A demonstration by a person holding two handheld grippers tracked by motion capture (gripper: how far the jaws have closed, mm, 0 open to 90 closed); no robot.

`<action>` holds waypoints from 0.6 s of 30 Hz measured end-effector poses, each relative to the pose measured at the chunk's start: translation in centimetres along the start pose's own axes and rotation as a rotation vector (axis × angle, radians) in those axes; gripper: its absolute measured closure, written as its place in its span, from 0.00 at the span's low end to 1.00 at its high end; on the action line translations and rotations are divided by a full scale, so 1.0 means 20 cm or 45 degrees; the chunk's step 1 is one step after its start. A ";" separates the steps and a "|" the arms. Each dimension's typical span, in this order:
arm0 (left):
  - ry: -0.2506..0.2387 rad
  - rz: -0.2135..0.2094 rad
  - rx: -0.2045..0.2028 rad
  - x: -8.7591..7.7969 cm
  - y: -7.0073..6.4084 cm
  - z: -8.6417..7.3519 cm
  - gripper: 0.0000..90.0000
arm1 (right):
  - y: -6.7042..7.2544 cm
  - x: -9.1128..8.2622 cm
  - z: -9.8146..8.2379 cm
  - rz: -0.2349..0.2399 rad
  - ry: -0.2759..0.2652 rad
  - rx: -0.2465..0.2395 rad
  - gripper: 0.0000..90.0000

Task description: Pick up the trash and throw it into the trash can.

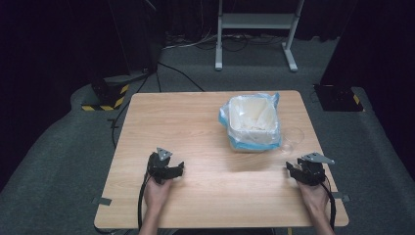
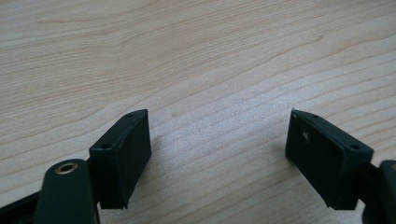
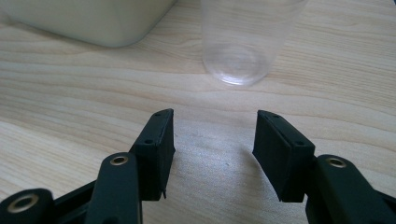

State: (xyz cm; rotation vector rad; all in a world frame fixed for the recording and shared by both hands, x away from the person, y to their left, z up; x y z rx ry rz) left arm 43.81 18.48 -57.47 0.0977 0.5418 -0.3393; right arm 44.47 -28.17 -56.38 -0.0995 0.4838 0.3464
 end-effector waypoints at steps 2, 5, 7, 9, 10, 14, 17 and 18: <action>0.000 -0.001 -0.003 0.00 0.00 0.00 0.24 | -0.01 -0.01 0.00 0.001 -0.003 0.009 0.53; 0.000 -0.001 -0.003 0.00 0.00 0.00 0.24 | -0.01 -0.02 0.01 0.012 -0.016 0.021 0.54; 0.000 -0.001 -0.002 0.00 0.00 0.00 0.24 | -0.02 -0.02 0.02 0.014 -0.022 0.035 0.54; 0.000 -0.001 -0.002 0.00 0.00 0.00 0.24 | -0.02 -0.03 0.03 0.018 -0.029 0.042 0.54; 0.000 -0.001 -0.002 0.00 0.00 0.00 0.24 | -0.02 -0.04 0.03 0.020 -0.032 0.042 0.55; 0.000 0.000 -0.001 0.00 0.00 0.00 0.24 | -0.02 -0.04 0.05 0.033 -0.051 0.054 0.56; 0.000 0.000 0.000 0.00 0.00 0.00 0.24 | -0.02 -0.05 0.06 0.036 -0.057 0.069 0.56; 0.000 -0.001 -0.001 0.00 0.00 0.00 0.24 | -0.02 -0.05 0.06 0.040 -0.061 0.072 0.56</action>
Point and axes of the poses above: each handheld gripper's, and its own axes: x roughly forward along the jaws, z roughly out of its top, y roughly to its left, the point moved 7 cm from there along x, roughly forward along the jaws, and after that the axes turned 11 degrees about -y, right-handed, at the moved point
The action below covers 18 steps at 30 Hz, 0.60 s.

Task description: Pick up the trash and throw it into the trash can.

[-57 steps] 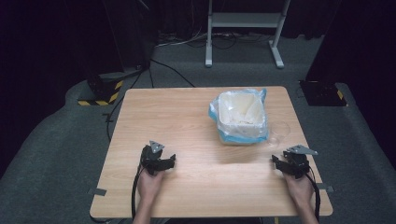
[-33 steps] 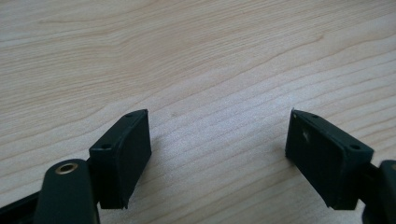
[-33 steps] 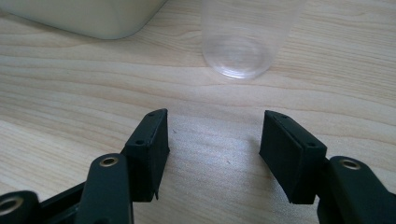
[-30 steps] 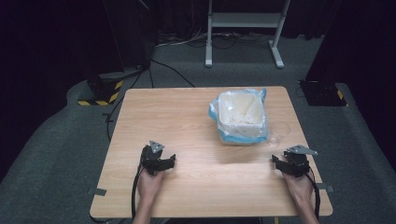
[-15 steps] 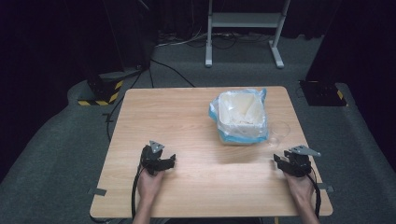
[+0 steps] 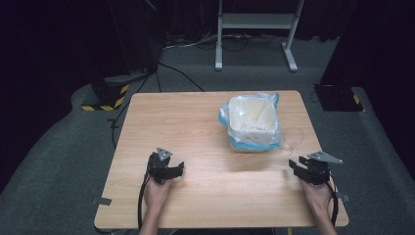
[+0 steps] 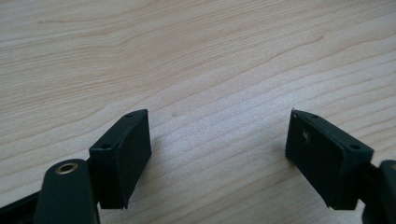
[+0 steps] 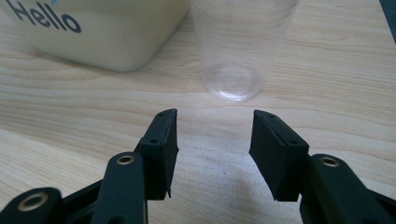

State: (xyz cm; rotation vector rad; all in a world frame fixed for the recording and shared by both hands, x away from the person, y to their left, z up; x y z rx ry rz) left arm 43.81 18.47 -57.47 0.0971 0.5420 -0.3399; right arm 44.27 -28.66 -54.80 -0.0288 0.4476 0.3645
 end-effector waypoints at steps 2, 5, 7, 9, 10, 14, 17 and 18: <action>0.000 0.000 0.000 0.00 0.00 0.00 0.24 | 0.00 -0.01 0.01 0.004 -0.010 0.003 0.56; 0.001 0.000 0.000 0.00 0.00 0.00 0.24 | 0.00 -0.02 0.03 0.016 -0.032 0.013 0.56; 0.000 0.000 0.000 0.00 0.00 0.00 0.24 | 0.00 -0.03 0.05 0.027 -0.050 0.024 0.56; 0.000 0.000 -0.001 0.00 0.00 0.00 0.24 | -0.01 -0.04 0.07 0.031 -0.058 0.026 0.57; 0.000 0.000 -0.001 0.00 0.00 0.00 0.24 | -0.01 -0.04 0.07 0.031 -0.061 0.029 0.57; 0.000 -0.001 0.000 0.00 0.00 0.00 0.24 | -0.01 -0.05 0.10 0.040 -0.072 0.032 0.57; -0.001 -0.001 0.001 0.00 0.00 0.00 0.24 | -0.02 -0.05 0.11 0.042 -0.084 0.040 0.58; 0.000 -0.001 0.000 0.00 0.00 0.00 0.24 | -0.02 -0.05 0.12 0.045 -0.086 0.038 0.59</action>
Point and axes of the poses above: each handheld gripper's, and its own axes: x roughly forward along the jaws, z roughly out of its top, y roughly to its left, the point moved 7 cm from there along x, roughly forward along the jaws, and after that the axes turned 11 degrees about -y, right-handed, at the moved point
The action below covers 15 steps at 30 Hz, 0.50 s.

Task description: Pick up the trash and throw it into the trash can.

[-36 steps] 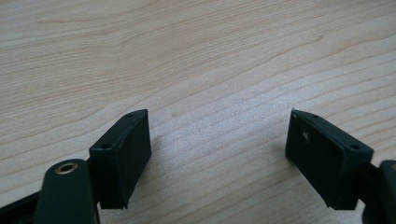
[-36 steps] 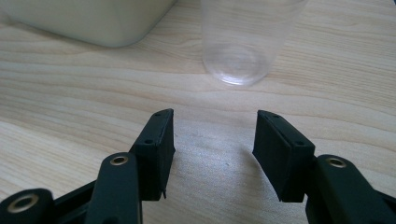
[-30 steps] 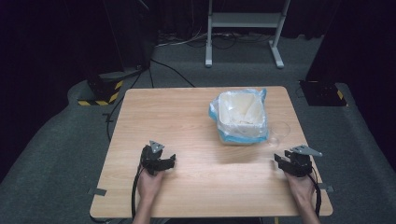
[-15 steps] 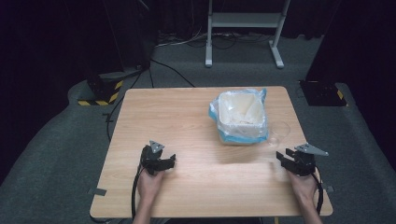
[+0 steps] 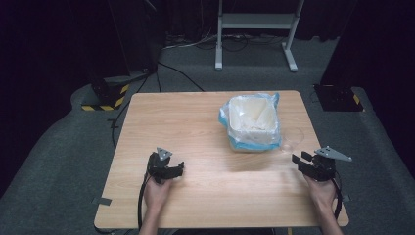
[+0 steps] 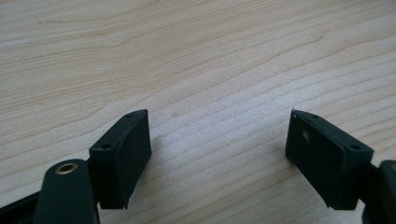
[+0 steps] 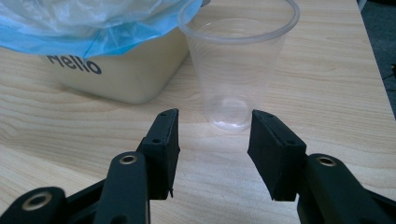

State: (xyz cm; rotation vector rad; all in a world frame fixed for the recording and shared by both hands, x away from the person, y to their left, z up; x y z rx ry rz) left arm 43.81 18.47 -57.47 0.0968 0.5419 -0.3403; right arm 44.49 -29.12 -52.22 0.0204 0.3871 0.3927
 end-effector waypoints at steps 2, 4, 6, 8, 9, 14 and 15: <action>0.000 0.000 0.001 0.00 0.00 0.00 0.24 | 0.00 0.00 0.01 0.002 -0.002 0.004 0.59; 0.000 0.000 0.000 0.00 0.00 0.00 0.24 | 0.00 0.00 0.02 0.005 0.003 0.006 0.60; 0.000 0.000 0.000 0.00 0.00 0.00 0.24 | 0.00 0.00 0.04 0.008 0.003 0.002 0.61; 0.000 0.000 0.000 0.00 0.00 0.00 0.24 | 0.01 0.00 0.06 0.015 -0.001 -0.001 0.62; 0.000 0.000 0.001 0.00 0.00 0.00 0.24 | 0.01 0.00 0.06 0.014 -0.002 0.000 0.62; 0.000 0.000 0.001 0.00 0.00 0.00 0.24 | 0.00 0.00 0.10 0.016 -0.008 -0.006 0.63; 0.000 0.000 0.001 0.00 0.00 0.00 0.24 | 0.00 0.00 0.10 0.015 -0.008 -0.003 0.63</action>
Point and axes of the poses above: each handheld gripper's, and its own axes: x roughly forward along the jaws, z roughly out of its top, y roughly to its left, the point moved 7 cm from there along x, roughly forward along the jaws, and after that the axes turned 11 degrees about -y, right-handed, at the moved point
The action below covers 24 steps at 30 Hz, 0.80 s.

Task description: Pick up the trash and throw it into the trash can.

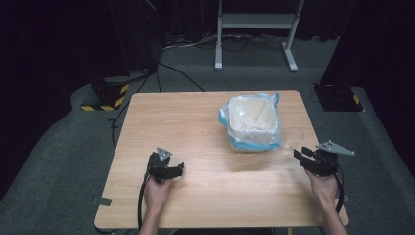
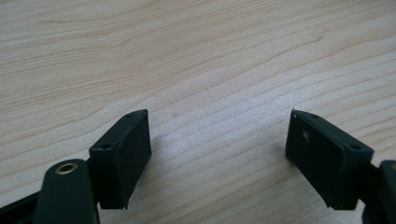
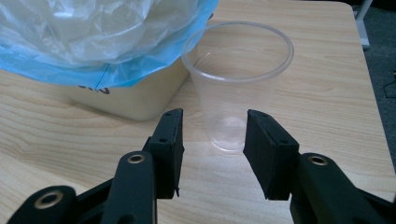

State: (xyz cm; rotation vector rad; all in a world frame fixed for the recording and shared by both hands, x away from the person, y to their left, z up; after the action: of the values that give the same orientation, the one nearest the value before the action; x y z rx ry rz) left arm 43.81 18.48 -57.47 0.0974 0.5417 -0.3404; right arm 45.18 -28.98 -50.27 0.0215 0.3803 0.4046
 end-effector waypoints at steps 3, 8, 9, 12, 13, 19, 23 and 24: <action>0.000 0.000 0.000 0.00 0.00 0.00 0.24 | -0.01 0.00 0.02 -0.006 -0.002 -0.005 0.63; 0.000 0.000 0.000 0.00 0.00 0.00 0.24 | -0.02 -0.02 0.07 -0.018 -0.015 -0.007 0.63; 0.000 0.000 0.000 0.00 0.00 0.00 0.24 | -0.03 -0.02 0.08 -0.021 -0.015 -0.012 0.64; 0.001 0.001 0.001 0.00 0.00 0.00 0.24 | -0.04 -0.02 0.10 -0.020 -0.014 -0.015 0.65; 0.001 0.001 0.000 0.00 0.00 0.00 0.24 | -0.04 -0.01 0.11 -0.020 -0.015 -0.012 0.65; 0.000 0.000 0.000 0.00 0.00 0.00 0.24 | -0.06 0.01 0.16 -0.024 -0.009 -0.008 0.66; 0.000 0.001 0.000 0.00 0.00 0.00 0.24 | -0.08 0.02 0.18 -0.034 -0.006 -0.002 0.67; 0.000 0.001 0.000 0.00 0.00 0.00 0.24 | -0.08 0.03 0.19 -0.033 -0.005 0.006 0.67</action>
State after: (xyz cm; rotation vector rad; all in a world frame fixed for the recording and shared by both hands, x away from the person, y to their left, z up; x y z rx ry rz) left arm 43.81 18.48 -57.47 0.0979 0.5419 -0.3399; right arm 47.66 -30.13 -47.10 0.0222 0.3774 0.3778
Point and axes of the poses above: each handheld gripper's, and its own axes: x roughly forward along the jaws, z roughly out of its top, y roughly to its left, the point moved 7 cm from there along x, roughly forward along the jaws, and after that the axes turned 11 degrees about -y, right-handed, at the moved point
